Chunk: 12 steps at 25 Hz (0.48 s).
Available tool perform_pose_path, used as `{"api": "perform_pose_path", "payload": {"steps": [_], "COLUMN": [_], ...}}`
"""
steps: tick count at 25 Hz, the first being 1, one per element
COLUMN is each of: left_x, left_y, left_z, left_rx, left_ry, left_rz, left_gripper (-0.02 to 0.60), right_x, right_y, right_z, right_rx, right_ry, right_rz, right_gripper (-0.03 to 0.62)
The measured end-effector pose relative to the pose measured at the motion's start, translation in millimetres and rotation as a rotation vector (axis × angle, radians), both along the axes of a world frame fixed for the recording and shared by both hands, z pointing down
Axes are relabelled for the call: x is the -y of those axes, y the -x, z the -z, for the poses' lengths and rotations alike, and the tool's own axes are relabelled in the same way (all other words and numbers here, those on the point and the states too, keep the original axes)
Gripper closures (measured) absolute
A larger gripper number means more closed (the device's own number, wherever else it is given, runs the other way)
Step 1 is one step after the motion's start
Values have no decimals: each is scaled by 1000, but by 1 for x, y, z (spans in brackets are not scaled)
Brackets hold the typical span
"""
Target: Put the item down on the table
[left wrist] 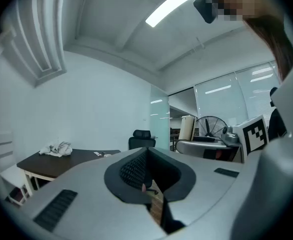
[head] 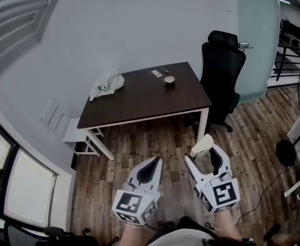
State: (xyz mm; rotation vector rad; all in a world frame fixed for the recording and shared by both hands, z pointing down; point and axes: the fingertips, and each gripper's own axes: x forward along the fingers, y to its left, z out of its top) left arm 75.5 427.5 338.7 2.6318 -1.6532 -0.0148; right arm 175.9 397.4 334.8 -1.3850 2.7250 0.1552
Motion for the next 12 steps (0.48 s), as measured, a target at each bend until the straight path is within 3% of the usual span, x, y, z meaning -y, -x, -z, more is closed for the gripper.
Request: {"api": "perform_pose_path", "payload": {"steps": [7,12], "left_x": [16,25], "left_y": [-31,-49], "left_z": [-8,-9], "left_rx": [-13,-27], "left_ry": [20,23], "left_rz": [4,27], "left_gripper": [563,563], "right_x": [14,26], "right_y": [-32,-47], "right_z": [-2,-10], "right_rx": [71,25], "right_ry": [-28,-26], "right_rz": [21,37], "right_gripper": [290,290]}}
